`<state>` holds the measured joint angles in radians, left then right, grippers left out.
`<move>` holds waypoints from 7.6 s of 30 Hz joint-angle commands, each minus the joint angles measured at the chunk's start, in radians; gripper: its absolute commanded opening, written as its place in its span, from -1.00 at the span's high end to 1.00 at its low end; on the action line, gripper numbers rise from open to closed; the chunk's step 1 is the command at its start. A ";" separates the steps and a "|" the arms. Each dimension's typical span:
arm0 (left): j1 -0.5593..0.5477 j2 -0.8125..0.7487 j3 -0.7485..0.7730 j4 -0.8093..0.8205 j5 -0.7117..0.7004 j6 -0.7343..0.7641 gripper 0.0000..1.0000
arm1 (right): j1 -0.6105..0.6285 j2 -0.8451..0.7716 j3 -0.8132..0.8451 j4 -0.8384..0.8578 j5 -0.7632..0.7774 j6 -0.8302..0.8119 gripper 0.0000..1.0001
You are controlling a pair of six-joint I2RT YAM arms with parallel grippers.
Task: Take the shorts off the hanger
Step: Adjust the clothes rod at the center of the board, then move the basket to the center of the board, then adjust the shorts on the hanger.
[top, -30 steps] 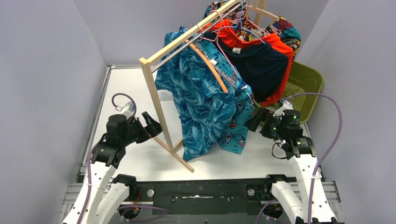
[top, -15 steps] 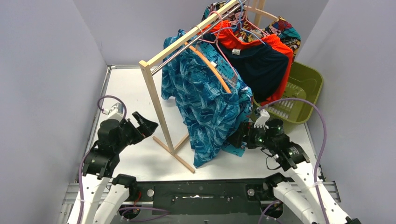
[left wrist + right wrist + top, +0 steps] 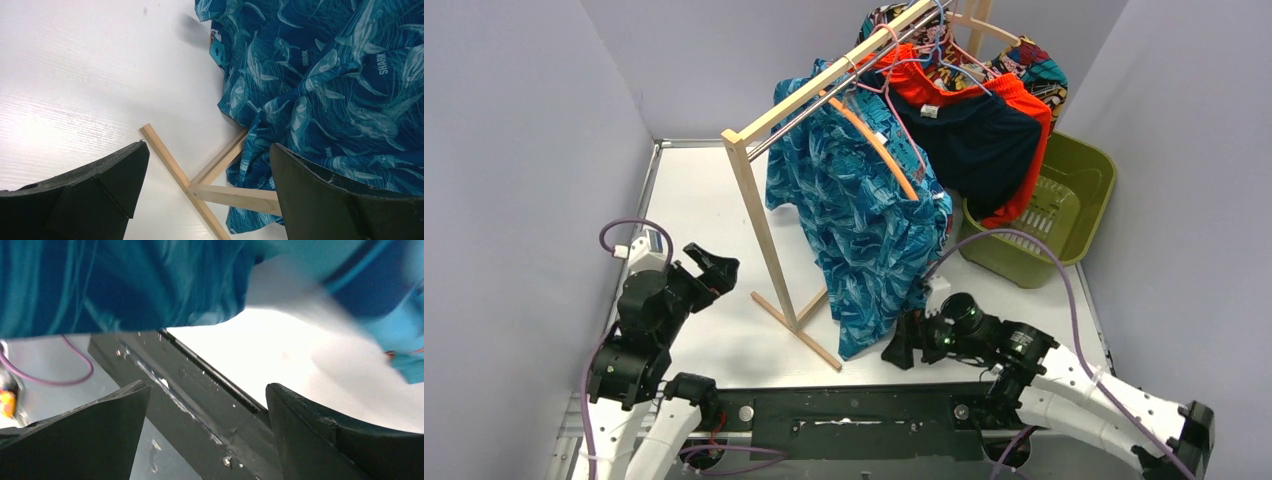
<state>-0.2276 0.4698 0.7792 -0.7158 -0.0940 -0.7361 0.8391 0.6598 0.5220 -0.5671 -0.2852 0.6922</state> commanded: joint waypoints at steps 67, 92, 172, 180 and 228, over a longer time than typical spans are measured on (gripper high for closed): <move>-0.003 0.017 -0.048 0.113 -0.016 0.036 -0.85 | 0.372 0.913 0.402 0.570 0.320 -0.283 -0.69; -0.284 0.838 -0.099 0.341 -0.438 -0.101 -0.86 | 0.289 0.246 0.204 0.167 0.909 -0.073 -0.92; 0.442 0.792 -0.004 0.534 0.018 0.123 -0.45 | -0.807 0.312 0.328 -0.287 0.333 -0.196 -0.48; 0.442 0.613 -0.022 0.504 0.097 0.106 -0.54 | -0.815 0.275 0.396 -0.317 0.554 -0.145 -0.50; 0.428 0.379 -0.090 0.506 0.444 0.273 -0.55 | -0.560 0.937 1.130 0.489 -0.538 -0.477 0.36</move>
<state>0.2043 0.8623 0.6922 -0.2756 0.3275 -0.4770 0.2256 1.5566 1.5940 -0.1043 -0.7921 0.1638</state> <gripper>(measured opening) 0.773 0.308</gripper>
